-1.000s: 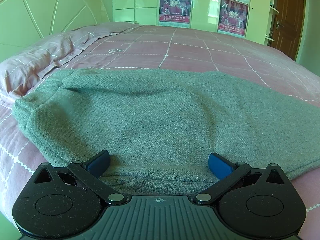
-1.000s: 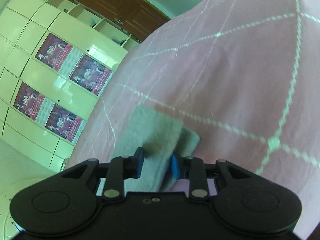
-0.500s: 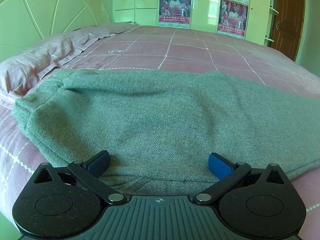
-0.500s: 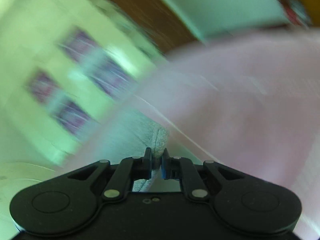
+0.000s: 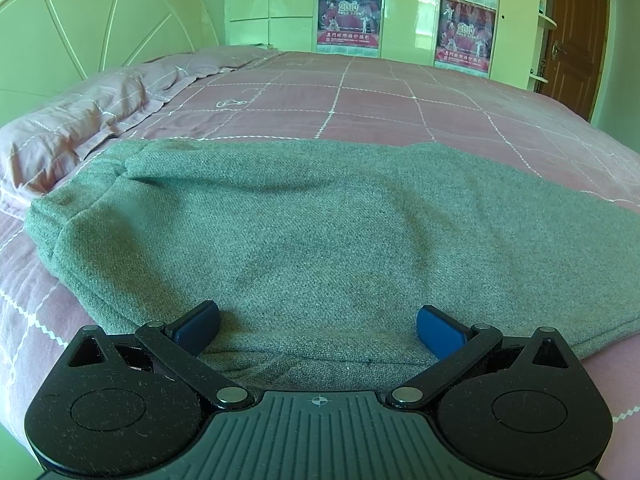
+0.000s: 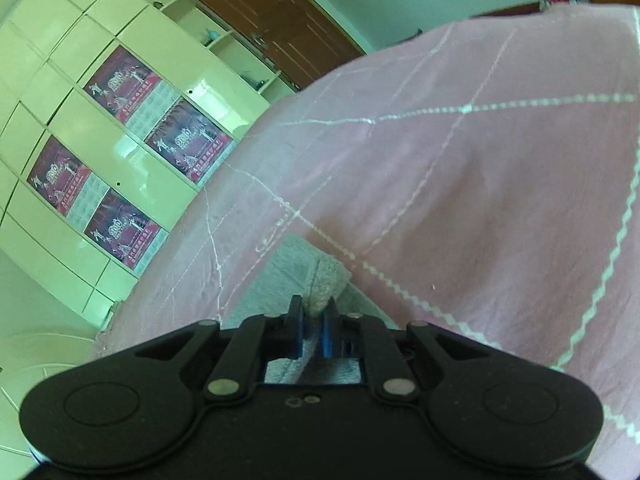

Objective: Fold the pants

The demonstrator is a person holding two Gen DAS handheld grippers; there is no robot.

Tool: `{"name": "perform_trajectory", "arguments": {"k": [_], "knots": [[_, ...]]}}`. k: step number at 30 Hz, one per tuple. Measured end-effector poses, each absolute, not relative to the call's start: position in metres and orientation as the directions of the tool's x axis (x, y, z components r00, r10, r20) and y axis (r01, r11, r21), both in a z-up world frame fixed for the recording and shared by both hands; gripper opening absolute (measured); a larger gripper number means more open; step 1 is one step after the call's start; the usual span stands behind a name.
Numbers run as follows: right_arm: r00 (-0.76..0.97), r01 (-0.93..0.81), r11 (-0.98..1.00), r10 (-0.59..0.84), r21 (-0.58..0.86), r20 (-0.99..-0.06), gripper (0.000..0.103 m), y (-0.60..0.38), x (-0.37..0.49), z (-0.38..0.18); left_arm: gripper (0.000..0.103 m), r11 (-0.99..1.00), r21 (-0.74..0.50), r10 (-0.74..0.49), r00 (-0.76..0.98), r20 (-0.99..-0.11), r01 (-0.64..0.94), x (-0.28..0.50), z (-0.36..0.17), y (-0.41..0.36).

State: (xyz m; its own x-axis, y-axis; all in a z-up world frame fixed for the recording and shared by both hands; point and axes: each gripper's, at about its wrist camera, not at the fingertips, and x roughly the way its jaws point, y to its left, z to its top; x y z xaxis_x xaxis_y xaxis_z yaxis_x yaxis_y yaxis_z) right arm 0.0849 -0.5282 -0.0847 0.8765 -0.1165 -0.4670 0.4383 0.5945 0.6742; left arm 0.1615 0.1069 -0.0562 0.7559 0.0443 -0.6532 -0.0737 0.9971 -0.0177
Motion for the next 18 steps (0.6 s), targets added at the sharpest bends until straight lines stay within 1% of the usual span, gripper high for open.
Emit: {"name": "perform_trajectory", "arguments": {"k": [1,3,5,7,10,12,14,18], "knots": [[0.865,0.453,0.593,-0.108,0.666,-0.491,0.0,-0.528,0.084,-0.089,0.103,0.997,-0.018,0.045,0.756,-0.653,-0.074,0.161,-0.056,0.107],[0.871,0.443,0.574,-0.092,0.689,-0.483,0.001,-0.529,0.078,-0.09,0.103,0.997,-0.017,0.046,0.756,-0.653,-0.076,0.161,-0.056,0.107],[0.877,0.441,0.586,-0.12,0.68,-0.466,0.014,-0.524,0.065,-0.082,0.103,0.997,-0.015,0.048,0.757,-0.652,-0.076,0.161,-0.056,0.107],[0.881,0.446,0.621,-0.174,0.645,-0.441,0.02,-0.516,0.049,-0.072,0.103,0.997,-0.014,0.049,0.758,-0.65,-0.076,0.161,-0.056,0.106],[0.894,0.428,0.65,-0.199,0.629,-0.402,0.021,-0.503,0.034,-0.063,0.103,0.997,-0.012,0.05,0.761,-0.647,-0.076,0.161,-0.056,0.106],[0.915,0.359,0.701,-0.133,0.616,-0.382,0.021,-0.487,0.041,-0.055,0.103,0.997,-0.012,0.054,0.771,-0.635,-0.08,0.158,-0.052,0.106],[0.924,0.255,0.763,-0.011,0.594,-0.382,0.021,-0.461,0.063,-0.042,0.103,0.994,-0.018,0.074,0.79,-0.609,-0.107,0.149,-0.041,0.109],[0.89,-0.021,0.869,0.242,0.495,-0.386,0.021,-0.377,0.124,-0.013,0.103,0.965,-0.023,0.207,0.811,-0.547,-0.262,0.131,-0.024,0.14]]}}
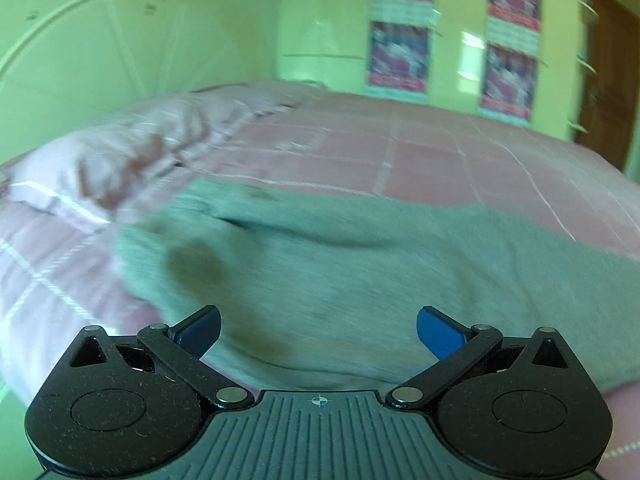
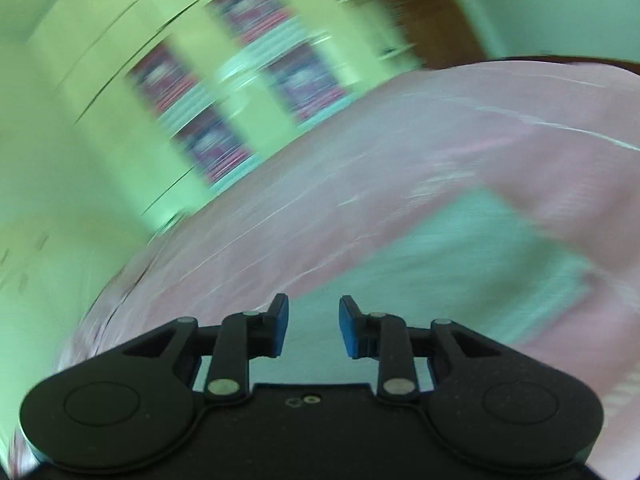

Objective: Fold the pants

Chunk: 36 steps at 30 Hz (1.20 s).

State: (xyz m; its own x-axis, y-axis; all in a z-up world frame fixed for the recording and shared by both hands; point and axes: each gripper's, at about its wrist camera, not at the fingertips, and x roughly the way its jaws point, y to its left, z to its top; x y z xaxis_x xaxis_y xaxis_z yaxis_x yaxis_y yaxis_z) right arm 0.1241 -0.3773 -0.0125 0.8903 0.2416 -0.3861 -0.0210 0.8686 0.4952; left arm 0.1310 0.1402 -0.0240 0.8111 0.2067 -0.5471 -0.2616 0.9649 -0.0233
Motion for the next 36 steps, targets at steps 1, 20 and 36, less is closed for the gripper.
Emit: {"name": "perform_trajectory", "arguments": {"k": [1,20,36], "knots": [[0.871,-0.085,0.874,0.299,0.479,-0.39,0.021,-0.355,0.14,-0.008,0.103,0.954,-0.023,0.238,0.808,-0.539,-0.297,0.128,-0.022,0.15],[0.545,-0.553,0.796,0.568,0.245,-0.617,0.027,-0.089,0.361,-0.021,0.087,0.876,-0.257,0.159,0.748,-0.644,-0.407,0.192,-0.056,0.267],[0.436,-0.631,0.738,0.592,0.238,-0.678,0.0,-0.063,0.375,-0.035,0.052,0.858,-0.339,0.137,0.809,-0.571,-0.385,0.183,-0.069,0.285]]}}
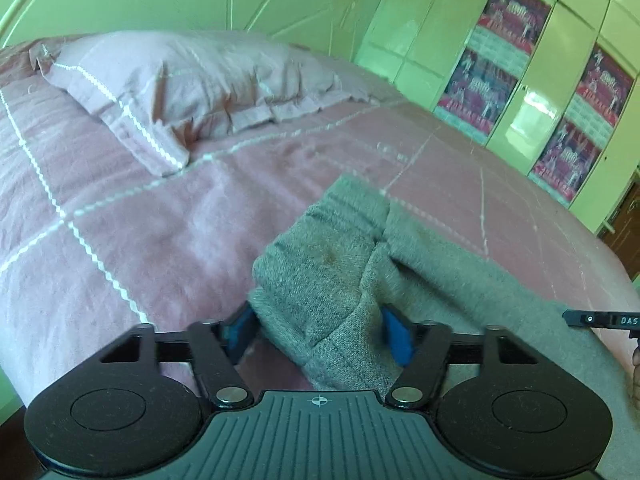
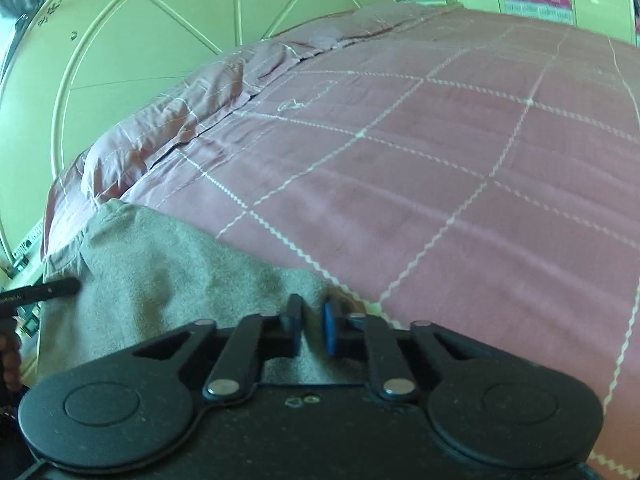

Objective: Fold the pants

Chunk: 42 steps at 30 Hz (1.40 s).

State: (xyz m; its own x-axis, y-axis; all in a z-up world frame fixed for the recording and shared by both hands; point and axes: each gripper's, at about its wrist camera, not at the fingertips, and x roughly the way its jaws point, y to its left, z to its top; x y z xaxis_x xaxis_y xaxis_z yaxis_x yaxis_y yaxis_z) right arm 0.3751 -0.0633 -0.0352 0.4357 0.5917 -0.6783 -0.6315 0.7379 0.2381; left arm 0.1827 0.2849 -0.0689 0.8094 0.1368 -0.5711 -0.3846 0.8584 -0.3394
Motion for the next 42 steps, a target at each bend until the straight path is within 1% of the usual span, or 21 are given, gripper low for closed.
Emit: {"name": "perform_trajectory", "arguments": {"k": [1,3,4,6,9,10,12,15,16,17,20,22,24,27,30,32,34,35,37,39,42], "knots": [[0.464,-0.625,0.746,0.592,0.23,-0.659,0.0,-0.064,0.373,-0.03,0.044,0.856,-0.349,0.153,0.831,-0.535,-0.382,0.174,-0.063,0.285],[0.505,-0.621,0.757,0.585,0.203,-0.635,0.0,-0.065,0.368,-0.025,0.043,0.868,-0.32,0.181,0.843,-0.506,-0.379,0.169,-0.059,0.279],[0.512,-0.619,0.77,0.547,0.157,-0.663,0.0,-0.061,0.368,-0.033,0.043,0.879,-0.279,0.188,0.818,-0.543,-0.387,0.175,-0.064,0.276],[0.497,-0.605,0.791,0.464,0.091,-0.733,0.0,-0.053,0.37,-0.057,0.048,0.865,-0.309,0.163,0.805,-0.57,-0.394,0.178,-0.077,0.284],[0.562,-0.526,0.84,0.46,0.132,-0.687,0.003,-0.066,0.365,-0.049,0.052,0.847,-0.361,0.127,0.807,-0.576,-0.391,0.175,-0.075,0.295],[0.61,-0.489,0.865,0.435,0.117,-0.663,0.01,-0.073,0.359,-0.041,0.057,0.854,-0.346,0.131,0.805,-0.579,-0.388,0.173,-0.072,0.294],[0.673,-0.441,0.888,0.422,0.128,-0.607,0.01,-0.094,0.337,-0.023,0.064,0.864,-0.304,0.172,0.803,-0.57,-0.4,0.166,-0.061,0.29],[0.722,-0.437,0.891,0.429,0.123,-0.543,0.014,-0.122,0.29,-0.005,0.07,0.886,-0.22,0.255,0.824,-0.506,-0.409,0.15,-0.037,0.268],[0.729,-0.433,0.892,0.429,0.125,-0.533,0.015,-0.133,0.275,-0.005,0.077,0.897,-0.216,0.243,0.839,-0.486,-0.385,0.148,-0.031,0.26],[0.731,-0.423,0.897,0.42,0.127,-0.538,0.018,-0.142,0.264,-0.008,0.085,0.916,-0.214,0.211,0.86,-0.464,-0.34,0.148,-0.025,0.247],[0.721,-0.339,0.933,0.338,0.118,-0.606,0.019,-0.175,0.249,-0.027,0.096,0.971,-0.124,0.128,0.886,-0.445,-0.203,0.16,-0.018,0.202],[0.715,-0.248,0.964,0.251,0.099,-0.653,0.018,-0.205,0.245,-0.038,0.096,0.987,-0.093,0.071,0.867,-0.493,-0.134,0.173,-0.023,0.179],[0.733,-0.177,0.981,0.182,0.076,-0.655,0.017,-0.238,0.236,-0.04,0.096,0.992,-0.096,0.019,0.842,-0.538,-0.083,0.182,-0.031,0.166],[0.754,-0.037,0.998,0.056,0.042,-0.655,0.016,-0.295,0.228,-0.038,0.096,0.993,-0.089,0.004,0.798,-0.603,-0.073,0.189,-0.043,0.158],[0.751,0.093,0.995,-0.055,0.024,-0.658,0.016,-0.347,0.221,-0.037,0.097,0.987,-0.128,-0.005,0.787,-0.617,-0.094,0.186,-0.046,0.163],[0.749,0.185,0.983,-0.126,0.023,-0.65,0.016,-0.379,0.212,-0.035,0.103,0.989,-0.127,-0.025,0.776,-0.63,-0.072,0.187,-0.05,0.161],[0.761,0.272,0.959,-0.162,0.082,-0.628,0.018,-0.406,0.193,-0.029,0.103,0.997,-0.062,-0.008,0.762,-0.648,-0.043,0.19,-0.055,0.152],[0.783,0.303,0.943,-0.165,0.136,-0.6,0.025,-0.415,0.18,-0.024,0.103,0.998,-0.041,0.003,0.758,-0.652,-0.039,0.191,-0.056,0.148],[0.828,0.353,0.902,-0.177,0.249,-0.532,0.035,-0.43,0.144,-0.017,0.103,0.999,-0.024,0.013,0.76,-0.649,-0.038,0.19,-0.056,0.145],[0.862,0.371,0.872,-0.196,0.319,-0.467,0.038,-0.437,0.107,-0.016,0.103,0.999,-0.028,0.013,0.765,-0.644,-0.04,0.188,-0.056,0.146],[0.885,0.356,0.848,-0.172,0.392,-0.433,0.041,-0.443,0.072,-0.031,0.103,0.999,-0.009,0.027,0.764,-0.645,-0.043,0.187,-0.057,0.142]]}}
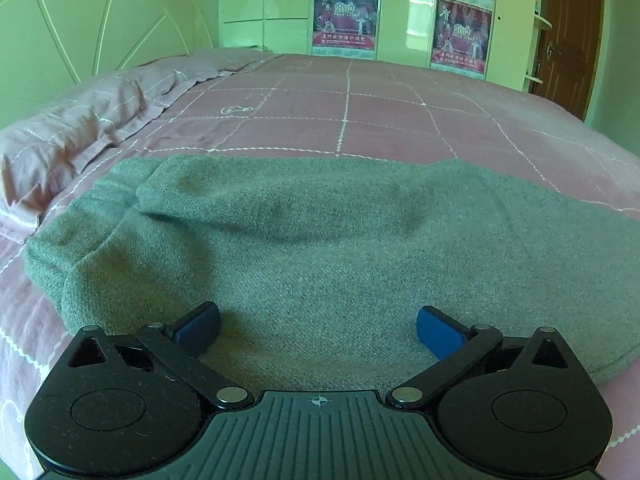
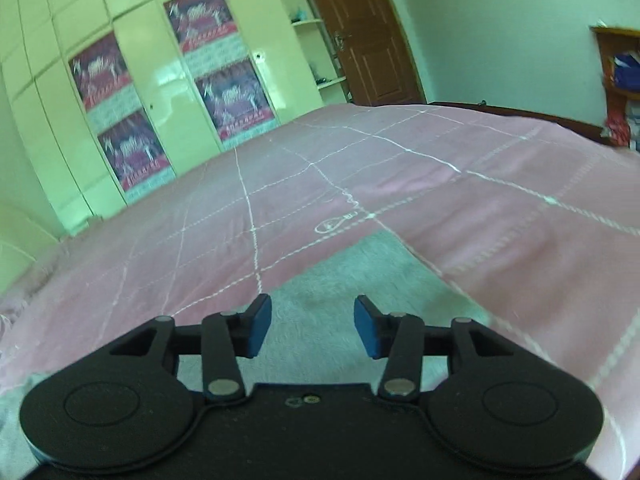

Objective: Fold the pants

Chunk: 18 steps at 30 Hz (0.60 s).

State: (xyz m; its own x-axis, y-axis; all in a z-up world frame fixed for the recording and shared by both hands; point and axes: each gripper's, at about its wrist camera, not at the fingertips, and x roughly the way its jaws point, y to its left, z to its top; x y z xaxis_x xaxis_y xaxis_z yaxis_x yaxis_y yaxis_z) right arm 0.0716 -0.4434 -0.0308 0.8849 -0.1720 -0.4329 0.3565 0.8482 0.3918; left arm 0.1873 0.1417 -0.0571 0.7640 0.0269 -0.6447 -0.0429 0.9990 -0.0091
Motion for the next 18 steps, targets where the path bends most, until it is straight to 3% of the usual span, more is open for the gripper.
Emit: {"name": "perform_trajectory", "arguments": {"k": [2,3,8,15,18], "knots": [[0.846,0.403,0.819,-0.163,0.408,-0.508,0.05,-0.453,0.07,-0.053,0.103,0.999,0.003,0.038,0.776,-0.63,-0.046,0.184,-0.06,0.14],[0.811,0.446,0.798,-0.169,0.405,-0.56,0.049,-0.458,0.071,-0.063,0.103,0.999,0.002,0.042,0.784,-0.619,-0.051,0.181,-0.062,0.14],[0.845,0.462,0.754,-0.216,0.466,-0.489,0.056,-0.457,0.057,-0.049,0.103,0.998,0.009,0.053,0.774,-0.631,-0.062,0.179,-0.058,0.137],[0.896,0.383,0.785,-0.188,0.487,-0.402,0.056,-0.441,0.055,-0.035,0.103,0.998,-0.013,0.043,0.783,-0.62,-0.064,0.163,-0.043,0.129],[0.896,0.374,0.791,-0.174,0.484,-0.409,0.056,-0.437,0.064,-0.036,0.103,0.998,-0.008,0.042,0.785,-0.618,-0.059,0.157,-0.045,0.123]]}}
